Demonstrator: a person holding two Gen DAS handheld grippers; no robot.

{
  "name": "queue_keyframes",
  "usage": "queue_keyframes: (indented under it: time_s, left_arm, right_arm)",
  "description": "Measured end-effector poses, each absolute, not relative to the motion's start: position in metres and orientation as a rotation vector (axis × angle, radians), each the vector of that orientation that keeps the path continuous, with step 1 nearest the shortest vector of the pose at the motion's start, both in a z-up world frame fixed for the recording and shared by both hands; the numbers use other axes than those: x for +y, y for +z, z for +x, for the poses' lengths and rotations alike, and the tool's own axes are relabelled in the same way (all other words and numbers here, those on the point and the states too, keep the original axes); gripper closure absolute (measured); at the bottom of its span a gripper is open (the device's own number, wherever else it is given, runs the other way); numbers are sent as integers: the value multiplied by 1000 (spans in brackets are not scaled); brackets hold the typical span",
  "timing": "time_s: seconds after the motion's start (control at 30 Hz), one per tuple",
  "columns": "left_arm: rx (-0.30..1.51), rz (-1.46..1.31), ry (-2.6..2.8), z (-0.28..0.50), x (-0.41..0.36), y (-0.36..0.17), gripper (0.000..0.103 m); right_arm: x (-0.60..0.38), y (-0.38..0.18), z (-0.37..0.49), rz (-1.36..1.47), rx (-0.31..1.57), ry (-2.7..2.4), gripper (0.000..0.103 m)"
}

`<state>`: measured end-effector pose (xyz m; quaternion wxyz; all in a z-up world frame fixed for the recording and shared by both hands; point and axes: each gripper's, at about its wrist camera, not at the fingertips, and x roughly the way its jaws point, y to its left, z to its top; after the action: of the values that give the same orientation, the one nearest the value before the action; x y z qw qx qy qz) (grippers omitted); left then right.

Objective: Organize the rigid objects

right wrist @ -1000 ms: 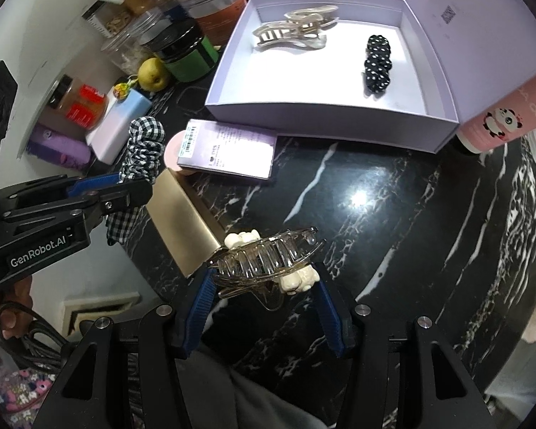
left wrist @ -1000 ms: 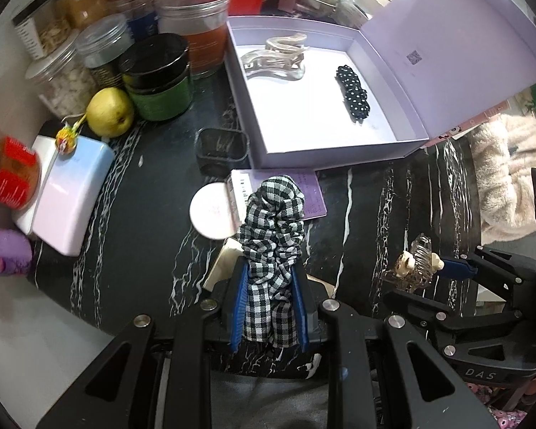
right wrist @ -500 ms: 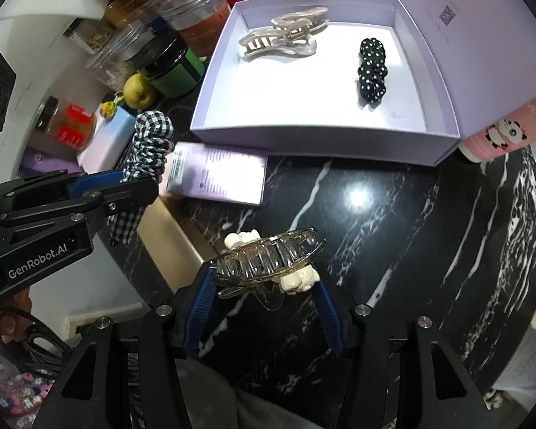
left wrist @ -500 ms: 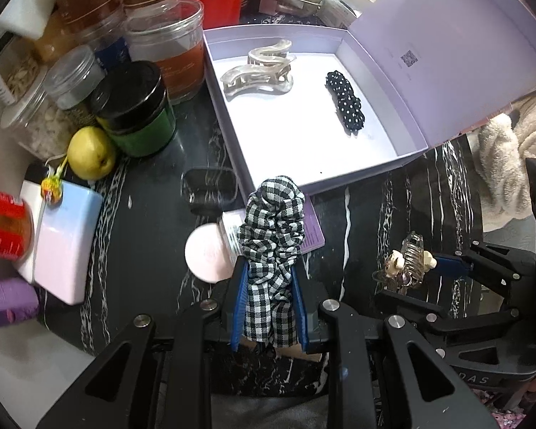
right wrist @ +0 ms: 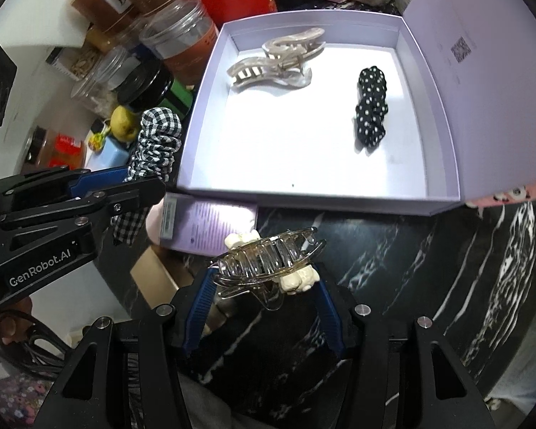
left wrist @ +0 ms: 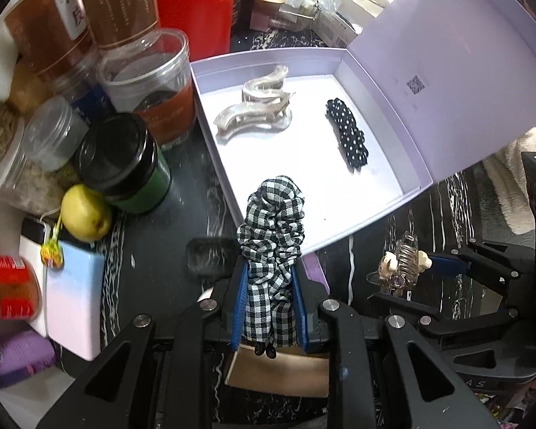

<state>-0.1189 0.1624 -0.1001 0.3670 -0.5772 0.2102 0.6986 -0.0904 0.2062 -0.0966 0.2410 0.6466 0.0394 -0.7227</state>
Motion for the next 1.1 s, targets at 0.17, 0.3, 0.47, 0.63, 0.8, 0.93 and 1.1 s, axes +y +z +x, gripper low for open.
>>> queue_keyframes:
  time_s: [0.17,0.3,0.47,0.63,0.8,0.93,1.1]
  left_arm:
    - [537,-1470,1797,-131,172,-97,81]
    - [534,-1455,1801,-141,180,-93,81]
    - [533,-1442,1795,-149,191,-92,81]
    - [540,-1420,1790,-155,202,-91,81]
    - [546,-1390,1792,-161,217,-89,81]
    - [565,-1355,1802,-164,229,-86,81]
    - [618,-1302,1810,-166,243,-88,80]
  right_arm:
    - [207,-94,-107,1762,95,-1976,49]
    - [208,-92,-116,1762,77,-1980,49]
    - [206,-88,-127,1746,82,-1996,49]
    - [208,-90,-139,1732,88,-1998,49]
    - [210,-90,-153,1719,96,-2019,49]
    - [213,-90,-165,1711,95,-2038,49]
    - [218,-92,-179,1700,109,-2060,49]
